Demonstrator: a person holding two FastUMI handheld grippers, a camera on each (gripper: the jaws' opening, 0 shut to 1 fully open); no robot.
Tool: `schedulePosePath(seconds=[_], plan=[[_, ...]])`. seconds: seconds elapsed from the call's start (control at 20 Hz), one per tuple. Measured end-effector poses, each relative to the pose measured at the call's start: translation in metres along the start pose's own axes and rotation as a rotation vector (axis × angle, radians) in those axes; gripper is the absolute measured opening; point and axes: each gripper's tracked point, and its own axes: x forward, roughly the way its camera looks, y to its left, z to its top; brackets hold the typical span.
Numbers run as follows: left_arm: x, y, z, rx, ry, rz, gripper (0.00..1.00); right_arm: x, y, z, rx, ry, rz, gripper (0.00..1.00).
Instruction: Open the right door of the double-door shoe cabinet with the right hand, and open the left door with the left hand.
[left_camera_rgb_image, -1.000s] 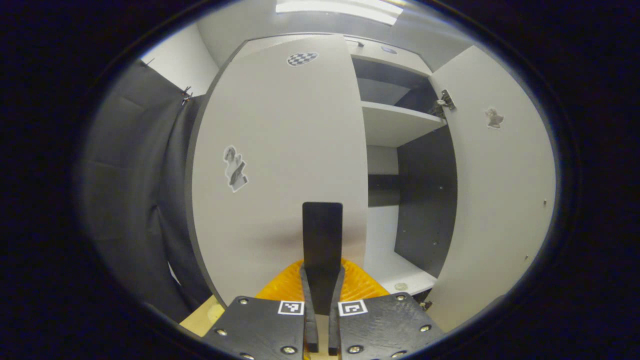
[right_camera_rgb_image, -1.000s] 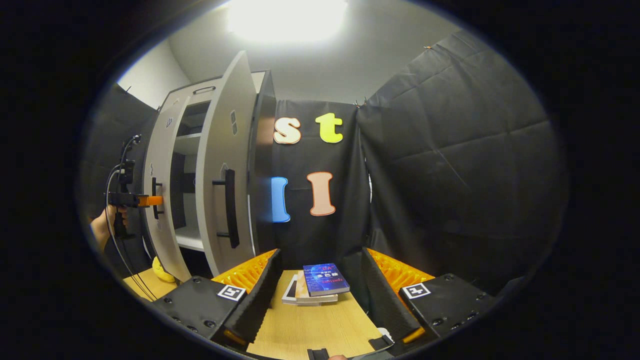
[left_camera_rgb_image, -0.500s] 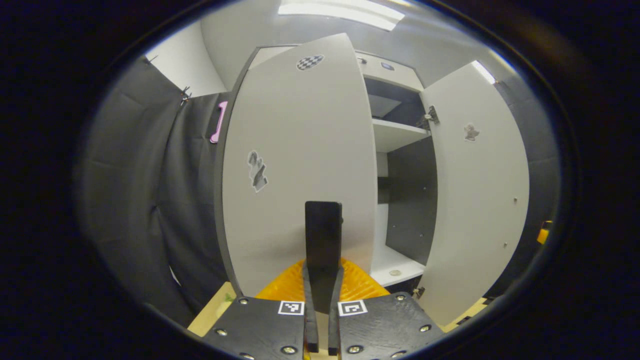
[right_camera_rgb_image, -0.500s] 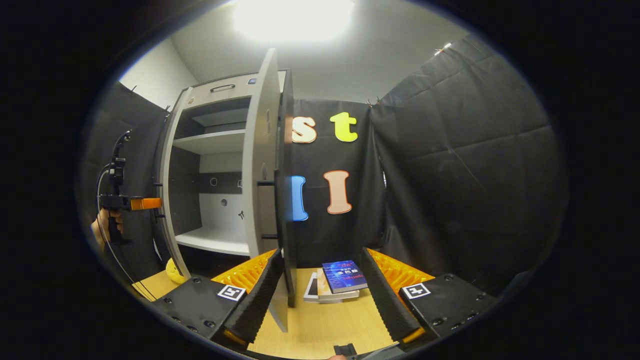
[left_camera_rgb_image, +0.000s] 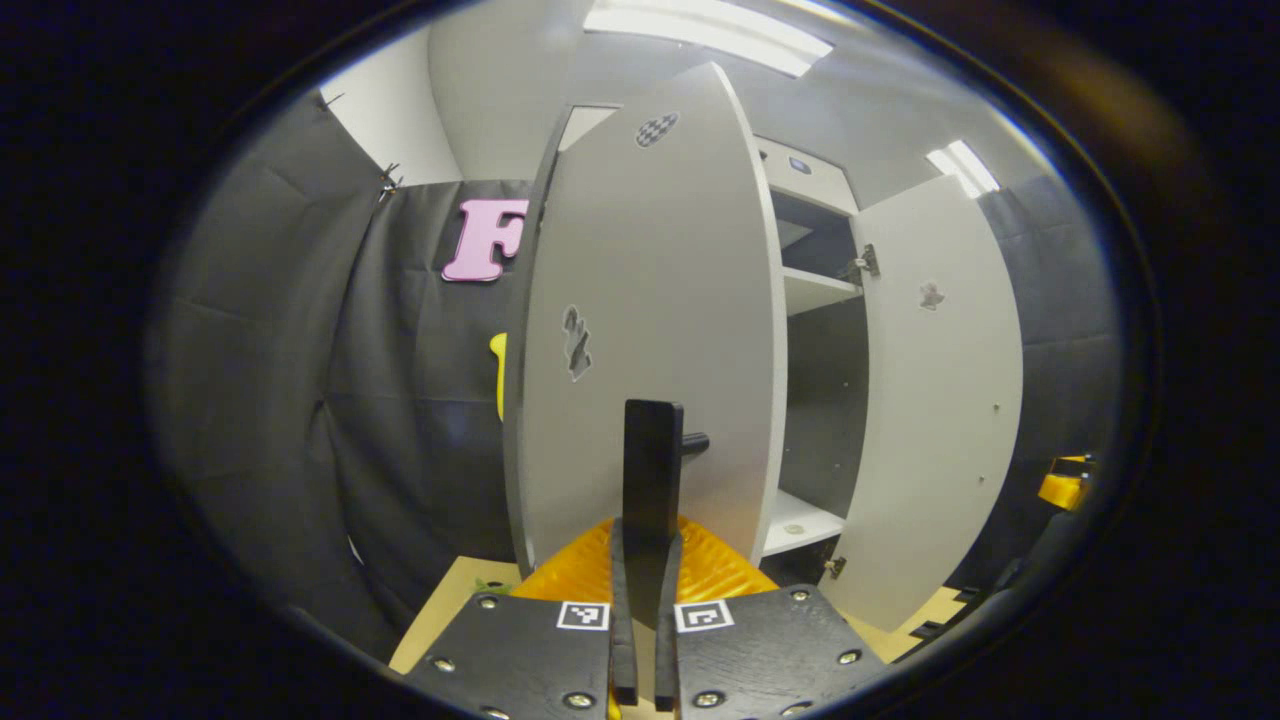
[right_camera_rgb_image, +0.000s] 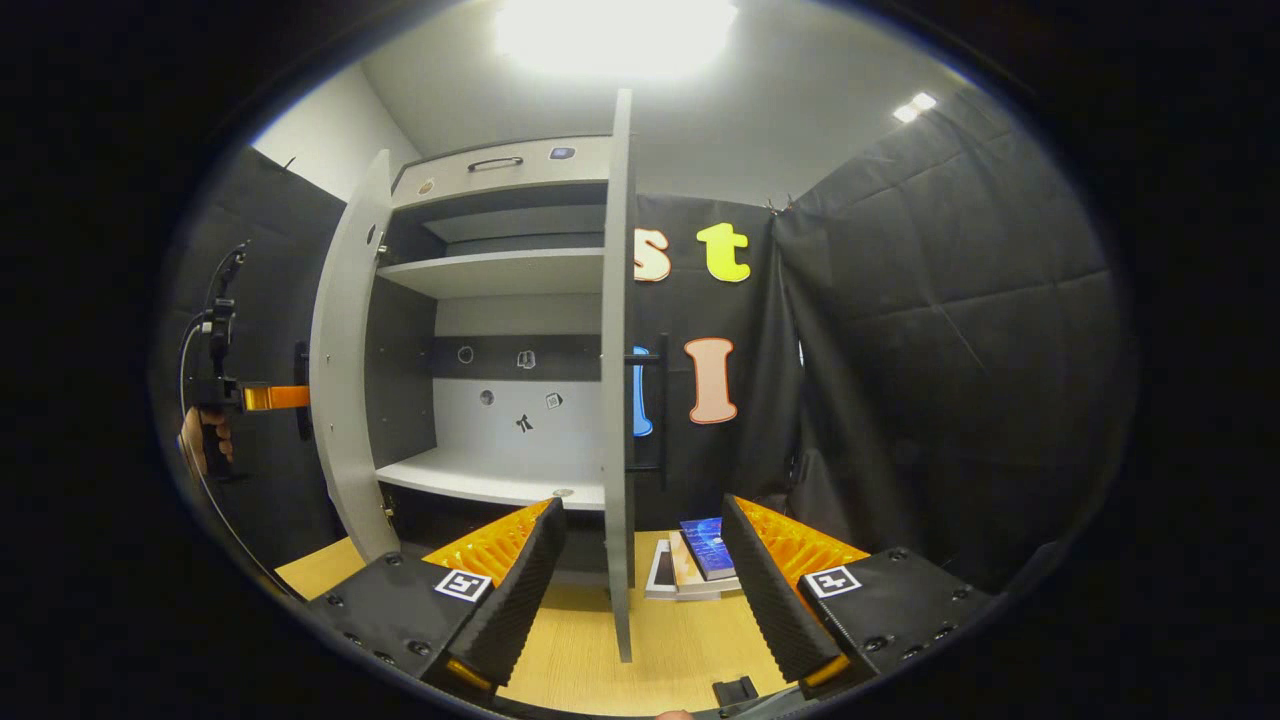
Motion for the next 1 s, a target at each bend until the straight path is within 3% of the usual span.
schedulePosePath(seconds=[0.4, 0.55, 0.7, 0.85, 1.0], plan=[[-0.007, 0.017, -0.001, 0.05, -0.019, 0.015, 0.08, -0.014, 0.032, -0.007, -0.012, 0.016, -0.008, 0.98], [-0.008, 0.028, 0.002, 0.054, -0.033, 0.05, 0.06, -0.024, 0.038, -0.003, -0.029, 0.008, -0.021, 0.98], [-0.012, 0.05, 0.001, 0.074, -0.027, 0.135, 0.05, -0.034, 0.04, -0.001, -0.041, -0.002, -0.041, 0.98], [-0.013, 0.032, 0.001, 0.01, -0.032, 0.071, 0.02, -0.04, 0.05, 0.005, -0.034, -0.013, -0.046, 0.98], [-0.023, 0.04, 0.001, 0.03, -0.048, 0.083, 0.02, -0.047, 0.06, 0.009, -0.015, -0.022, -0.046, 0.98]])
